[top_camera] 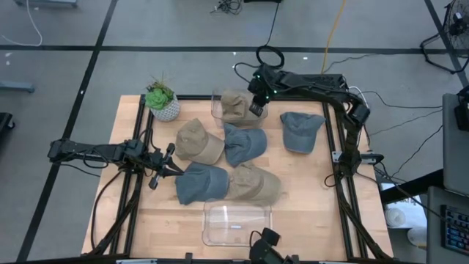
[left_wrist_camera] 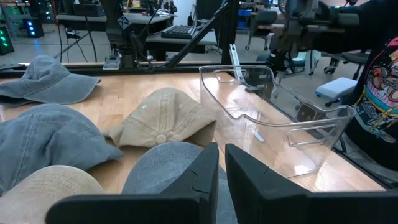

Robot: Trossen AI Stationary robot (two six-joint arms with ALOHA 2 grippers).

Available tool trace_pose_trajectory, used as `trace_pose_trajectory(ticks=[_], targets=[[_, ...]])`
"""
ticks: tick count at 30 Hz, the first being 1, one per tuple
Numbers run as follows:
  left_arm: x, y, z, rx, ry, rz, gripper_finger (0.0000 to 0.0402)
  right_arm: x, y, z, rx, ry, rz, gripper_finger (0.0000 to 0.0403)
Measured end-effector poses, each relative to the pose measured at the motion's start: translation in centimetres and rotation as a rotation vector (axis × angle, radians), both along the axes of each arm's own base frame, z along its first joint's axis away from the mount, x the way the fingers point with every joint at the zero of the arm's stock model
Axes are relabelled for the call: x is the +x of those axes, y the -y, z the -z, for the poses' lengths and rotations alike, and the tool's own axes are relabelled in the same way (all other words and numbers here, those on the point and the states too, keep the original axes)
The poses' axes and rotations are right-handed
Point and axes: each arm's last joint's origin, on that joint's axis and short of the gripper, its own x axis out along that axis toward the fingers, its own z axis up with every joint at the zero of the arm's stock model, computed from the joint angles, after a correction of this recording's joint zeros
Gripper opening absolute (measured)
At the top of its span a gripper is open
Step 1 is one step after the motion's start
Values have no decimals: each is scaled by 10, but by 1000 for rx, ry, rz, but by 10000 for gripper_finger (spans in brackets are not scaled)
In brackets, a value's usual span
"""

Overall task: Pick & Place hat
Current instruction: Put the top right brown cap into the top transparent bin

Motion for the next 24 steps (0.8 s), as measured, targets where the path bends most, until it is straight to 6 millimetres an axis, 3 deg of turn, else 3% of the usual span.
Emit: trace_pose_trajectory(ticks=[3,14,24], targets=[[0,0,0,0,0,0,37,-1,0,0,41,16,-3,0],[0,0,0,0,0,0,37,-19,16,45,244,-179,21,0],[0,0,0,0,0,0,37,-9,7,44,181,-189,-37,0]])
